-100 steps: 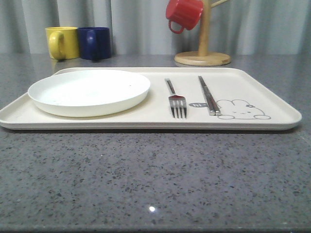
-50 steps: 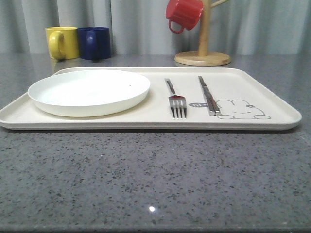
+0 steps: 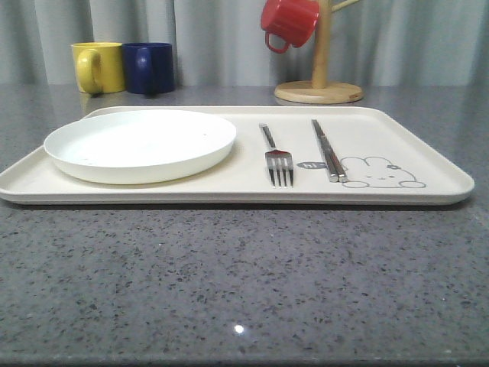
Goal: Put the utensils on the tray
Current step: 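Move the right gripper back to the spoon and grasp it, then lower the spoon onto the tray beside the chopsticks and open the gripper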
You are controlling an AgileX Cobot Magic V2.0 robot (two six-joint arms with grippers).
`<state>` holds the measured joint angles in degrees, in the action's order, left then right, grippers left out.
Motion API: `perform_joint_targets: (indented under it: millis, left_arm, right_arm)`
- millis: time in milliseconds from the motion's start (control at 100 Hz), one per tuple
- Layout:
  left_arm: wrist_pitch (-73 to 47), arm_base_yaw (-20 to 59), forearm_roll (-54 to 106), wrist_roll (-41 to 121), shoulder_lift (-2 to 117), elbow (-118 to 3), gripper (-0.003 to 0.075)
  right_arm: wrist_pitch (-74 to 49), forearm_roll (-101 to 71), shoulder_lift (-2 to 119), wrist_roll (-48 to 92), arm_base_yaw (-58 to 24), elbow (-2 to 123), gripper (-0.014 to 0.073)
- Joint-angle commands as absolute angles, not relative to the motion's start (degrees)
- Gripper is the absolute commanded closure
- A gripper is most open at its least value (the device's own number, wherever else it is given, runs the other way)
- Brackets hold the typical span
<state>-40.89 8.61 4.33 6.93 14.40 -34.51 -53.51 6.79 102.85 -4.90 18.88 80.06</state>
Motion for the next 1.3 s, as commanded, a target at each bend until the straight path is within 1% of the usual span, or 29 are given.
perform_joint_targets:
  millis: [0,60,110,180,400,520,640,770,970,1070,1290]
  left_arm:
    - [-36.5,9.1,4.6,6.5,15.0,-35.8,0.0739]
    - [-36.5,9.1,4.6,6.5,15.0,-35.8,0.0739]
    - [-36.5,9.1,4.6,6.5,15.0,-35.8,0.0739]
    - [-36.5,9.1,4.6,6.5,15.0,-35.8,0.0739]
    - [-36.5,9.1,4.6,6.5,15.0,-35.8,0.0739]
    - [-36.5,9.1,4.6,6.5,15.0,-35.8,0.0739]
    - [-36.5,9.1,4.6,6.5,15.0,-35.8,0.0739]
    - [-36.5,9.1,4.6,6.5,15.0,-35.8,0.0739]
    - [-36.5,9.1,4.6,6.5,15.0,-35.8,0.0739]
    - [-36.5,9.1,4.6,6.5,15.0,-35.8,0.0739]
    - [-36.5,9.1,4.6,6.5,15.0,-35.8,0.0739]
  right_arm:
    - [-52.1,6.6,100.7,-4.4,19.5,81.7,0.0475]
    - [-52.4,6.6,100.7,-4.4,19.6,81.7,0.0561]
    - [-52.8,6.6,100.7,-4.4,19.6,81.7,0.0616]
    - [-53.0,6.6,100.7,-4.4,19.6,81.7,0.0669]
    - [-52.5,4.2,99.1,-4.4,19.4,81.7,0.0662]
    - [-53.1,3.0,95.8,-4.4,17.0,81.7,0.0662]
    - [-54.1,3.0,92.7,-4.4,11.8,81.7,0.0662]
    - [-56.2,2.2,90.8,-4.4,4.3,81.9,0.0662]
    - [-56.7,-6.1,90.8,-4.6,-6.1,81.9,0.0661]
    - [-54.3,-9.4,90.8,-7.0,-9.6,81.9,0.0661]
    - [-51.9,-9.3,92.9,-13.6,-13.5,81.9,0.0661]
